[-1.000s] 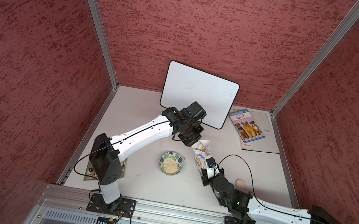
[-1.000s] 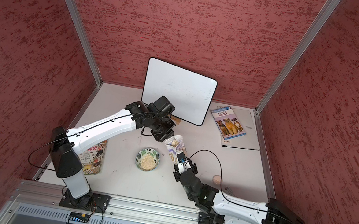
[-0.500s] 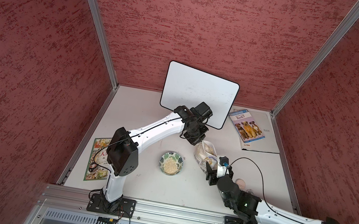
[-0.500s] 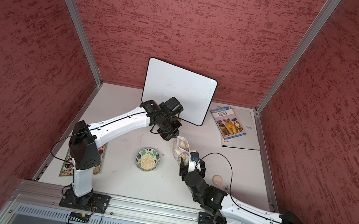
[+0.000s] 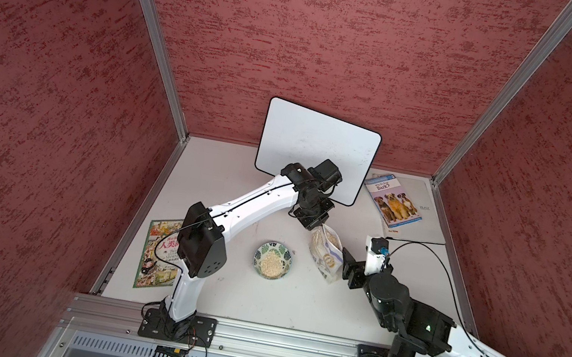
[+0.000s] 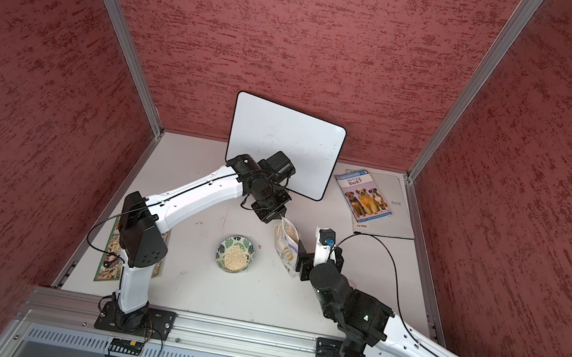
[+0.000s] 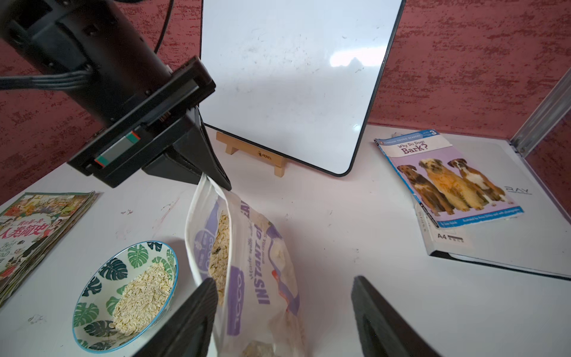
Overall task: Pour the oats into the breakfast bowl
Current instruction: Place the oats bag at the center of the board.
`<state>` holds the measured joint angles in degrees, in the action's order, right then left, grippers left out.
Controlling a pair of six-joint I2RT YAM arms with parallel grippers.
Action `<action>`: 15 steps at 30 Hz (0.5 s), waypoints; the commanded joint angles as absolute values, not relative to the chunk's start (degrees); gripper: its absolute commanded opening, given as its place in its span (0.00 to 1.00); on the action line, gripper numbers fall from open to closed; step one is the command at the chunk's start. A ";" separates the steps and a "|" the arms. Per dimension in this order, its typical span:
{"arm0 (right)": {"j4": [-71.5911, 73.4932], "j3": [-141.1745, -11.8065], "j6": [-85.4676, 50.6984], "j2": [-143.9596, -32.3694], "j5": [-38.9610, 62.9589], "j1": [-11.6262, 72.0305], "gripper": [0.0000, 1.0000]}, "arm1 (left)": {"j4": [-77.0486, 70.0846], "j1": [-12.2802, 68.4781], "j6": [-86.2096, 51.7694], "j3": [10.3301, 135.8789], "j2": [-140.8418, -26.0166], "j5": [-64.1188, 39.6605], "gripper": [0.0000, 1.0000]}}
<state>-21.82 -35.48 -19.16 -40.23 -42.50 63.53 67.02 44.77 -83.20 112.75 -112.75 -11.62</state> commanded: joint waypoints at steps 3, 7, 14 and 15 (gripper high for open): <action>-35.43 -42.94 -17.90 -44.35 -36.99 63.02 0.68 | 69.43 45.26 -82.16 119.28 -111.66 -13.71 0.00; -36.35 -45.65 -17.30 -43.67 -32.18 63.02 0.70 | 69.51 45.18 -82.55 118.47 -112.11 -13.57 0.00; -43.32 -52.77 -20.00 -49.51 -28.27 63.02 0.70 | 68.58 44.92 -85.23 118.99 -114.27 -15.94 0.00; -44.15 -53.80 -20.61 -50.49 -27.68 63.02 0.71 | 68.44 44.75 -85.73 119.16 -114.40 -15.86 0.00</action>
<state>-39.75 -51.22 -18.94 -48.64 -30.85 63.40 70.24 44.93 -83.46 116.36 -114.06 -12.62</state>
